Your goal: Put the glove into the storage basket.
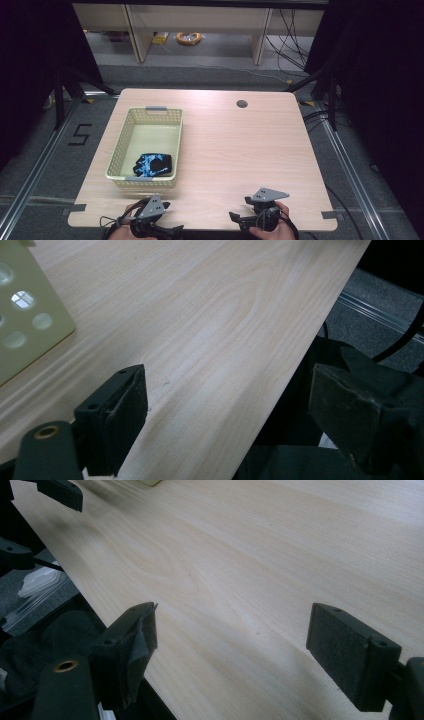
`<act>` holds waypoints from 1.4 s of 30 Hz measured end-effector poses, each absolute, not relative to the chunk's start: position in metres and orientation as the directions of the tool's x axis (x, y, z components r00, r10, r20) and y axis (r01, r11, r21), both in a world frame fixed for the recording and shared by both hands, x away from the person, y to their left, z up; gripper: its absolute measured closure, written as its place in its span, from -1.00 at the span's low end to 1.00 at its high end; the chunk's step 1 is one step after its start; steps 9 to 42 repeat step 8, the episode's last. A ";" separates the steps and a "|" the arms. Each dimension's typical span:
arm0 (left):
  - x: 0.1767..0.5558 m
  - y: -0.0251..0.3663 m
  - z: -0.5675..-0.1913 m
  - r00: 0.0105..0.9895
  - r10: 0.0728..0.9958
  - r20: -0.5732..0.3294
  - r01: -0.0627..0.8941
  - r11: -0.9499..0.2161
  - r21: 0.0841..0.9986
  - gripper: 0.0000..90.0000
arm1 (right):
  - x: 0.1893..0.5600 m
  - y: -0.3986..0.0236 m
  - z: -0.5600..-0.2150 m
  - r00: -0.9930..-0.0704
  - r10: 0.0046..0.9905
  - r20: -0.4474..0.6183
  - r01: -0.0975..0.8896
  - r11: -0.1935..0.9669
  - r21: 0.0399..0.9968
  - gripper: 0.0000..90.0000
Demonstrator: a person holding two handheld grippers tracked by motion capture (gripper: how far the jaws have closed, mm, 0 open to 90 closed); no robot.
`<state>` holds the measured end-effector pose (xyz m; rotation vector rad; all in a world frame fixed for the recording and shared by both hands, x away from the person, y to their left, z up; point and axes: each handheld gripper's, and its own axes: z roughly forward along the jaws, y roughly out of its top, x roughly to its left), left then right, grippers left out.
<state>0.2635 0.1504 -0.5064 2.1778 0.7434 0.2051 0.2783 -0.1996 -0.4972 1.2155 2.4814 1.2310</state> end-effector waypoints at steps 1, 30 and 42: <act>0.263 0.150 -0.507 0.812 0.574 -0.103 0.444 -0.494 0.747 -0.66 | 0.279 -0.200 -0.497 -0.672 0.704 0.230 0.609 0.349 0.712 -0.53; 0.264 0.149 -0.508 0.810 0.576 -0.110 0.443 -0.479 0.758 -0.66 | 0.278 -0.199 -0.498 -0.663 0.710 0.237 0.621 0.344 0.705 -0.53; 0.264 0.149 -0.508 0.810 0.576 -0.110 0.443 -0.479 0.758 -0.66 | 0.278 -0.199 -0.498 -0.663 0.710 0.237 0.621 0.344 0.705 -0.53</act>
